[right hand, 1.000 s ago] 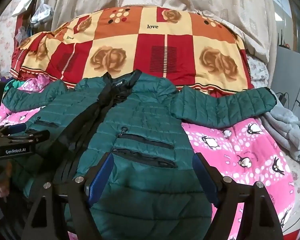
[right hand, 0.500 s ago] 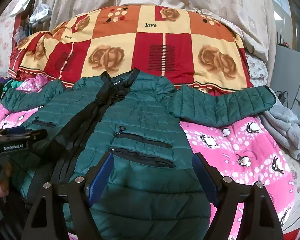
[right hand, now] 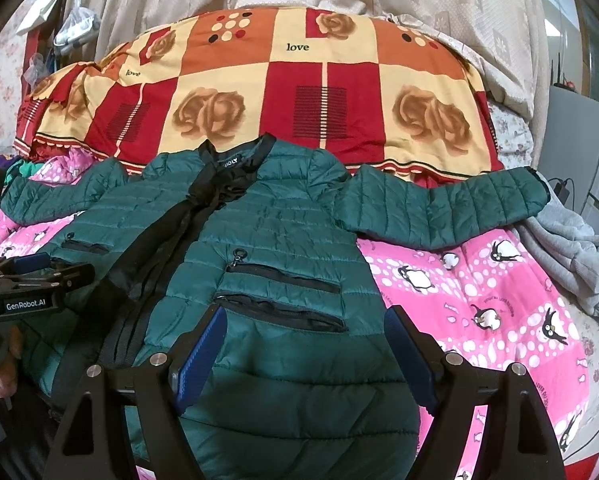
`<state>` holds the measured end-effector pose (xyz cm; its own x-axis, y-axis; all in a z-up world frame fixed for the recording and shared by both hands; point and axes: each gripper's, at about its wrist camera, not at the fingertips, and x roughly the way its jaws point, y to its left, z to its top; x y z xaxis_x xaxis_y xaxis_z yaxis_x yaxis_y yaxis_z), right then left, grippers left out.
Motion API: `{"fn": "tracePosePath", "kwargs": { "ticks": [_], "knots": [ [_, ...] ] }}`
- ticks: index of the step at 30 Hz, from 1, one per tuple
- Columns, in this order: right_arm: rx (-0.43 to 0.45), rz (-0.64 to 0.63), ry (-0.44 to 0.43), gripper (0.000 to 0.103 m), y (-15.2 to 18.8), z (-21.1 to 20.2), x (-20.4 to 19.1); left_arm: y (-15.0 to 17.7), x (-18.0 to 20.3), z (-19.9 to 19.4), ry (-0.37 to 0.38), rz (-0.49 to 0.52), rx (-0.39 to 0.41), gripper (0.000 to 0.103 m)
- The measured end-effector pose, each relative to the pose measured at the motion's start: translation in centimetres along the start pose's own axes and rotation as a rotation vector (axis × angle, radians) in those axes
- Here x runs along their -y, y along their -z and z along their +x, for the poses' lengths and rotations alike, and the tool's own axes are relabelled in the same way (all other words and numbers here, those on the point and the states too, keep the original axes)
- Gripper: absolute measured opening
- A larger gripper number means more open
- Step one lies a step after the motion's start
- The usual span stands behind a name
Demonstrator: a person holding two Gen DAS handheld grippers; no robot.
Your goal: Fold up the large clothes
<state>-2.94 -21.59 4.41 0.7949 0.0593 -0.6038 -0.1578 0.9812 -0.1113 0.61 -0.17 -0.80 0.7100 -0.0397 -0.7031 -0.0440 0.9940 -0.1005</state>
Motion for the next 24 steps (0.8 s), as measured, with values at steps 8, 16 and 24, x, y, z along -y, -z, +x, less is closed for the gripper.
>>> {"fn": "tracePosePath", "kwargs": {
  "ticks": [8, 16, 24],
  "knots": [
    [-0.001, 0.000, -0.001, 0.079, -0.01, 0.07, 0.15, 0.07, 0.00, 0.02, 0.001, -0.001, 0.000, 0.103],
    [-0.001, 0.002, -0.001, 0.079, -0.01, 0.08, 0.15, 0.11, 0.02, 0.05, 0.000, -0.001, -0.001, 0.103],
    [-0.002, 0.001, -0.001, 0.079, -0.04, 0.09, 0.16, 0.11, 0.06, 0.03, 0.001, 0.000, 0.000, 0.103]
  ]
}}
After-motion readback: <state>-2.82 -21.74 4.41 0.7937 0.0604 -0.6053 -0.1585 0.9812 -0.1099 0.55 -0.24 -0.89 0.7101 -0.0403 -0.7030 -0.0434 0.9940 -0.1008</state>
